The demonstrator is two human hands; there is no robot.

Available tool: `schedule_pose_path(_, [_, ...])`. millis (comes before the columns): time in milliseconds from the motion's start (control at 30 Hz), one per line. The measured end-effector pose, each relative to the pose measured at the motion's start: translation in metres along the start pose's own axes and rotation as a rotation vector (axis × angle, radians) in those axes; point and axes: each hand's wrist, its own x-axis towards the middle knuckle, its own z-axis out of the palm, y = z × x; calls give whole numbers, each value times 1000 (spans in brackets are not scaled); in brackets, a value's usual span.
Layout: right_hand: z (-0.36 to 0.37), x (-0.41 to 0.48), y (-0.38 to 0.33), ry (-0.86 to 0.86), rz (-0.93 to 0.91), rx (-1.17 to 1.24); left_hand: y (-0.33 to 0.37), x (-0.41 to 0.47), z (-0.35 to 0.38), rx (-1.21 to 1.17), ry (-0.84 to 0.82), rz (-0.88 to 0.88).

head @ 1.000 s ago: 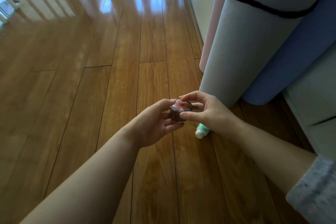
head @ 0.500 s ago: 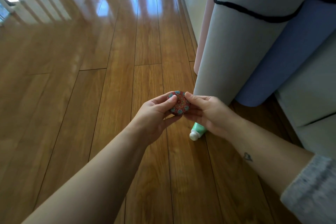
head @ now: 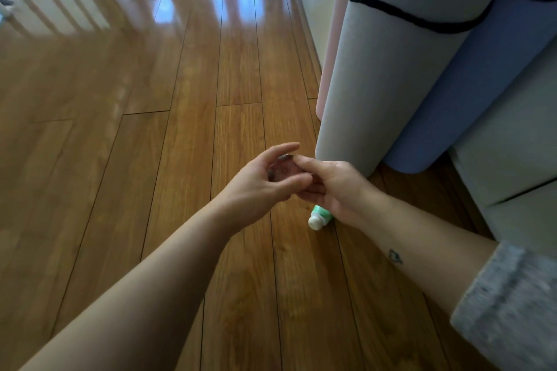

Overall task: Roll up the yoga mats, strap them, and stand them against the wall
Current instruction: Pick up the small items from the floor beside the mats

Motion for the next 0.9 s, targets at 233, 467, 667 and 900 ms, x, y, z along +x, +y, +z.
schedule_pose_path(233, [-48,18,29,-23,-321,-1385,-18,-3,-4,117,156,-39])
schedule_pose_path(467, [-63,18,55,-115,-360,-1978,-23,-7,-2,15,206,-88])
schedule_pose_path(667, [-56,-13,48,-128,-166,-1805,-6,-11,14,-57,190,-55])
schedule_pose_path(900, [-30,-83,-44,84,-204,-1316,49,-39,29,-175,168,9])
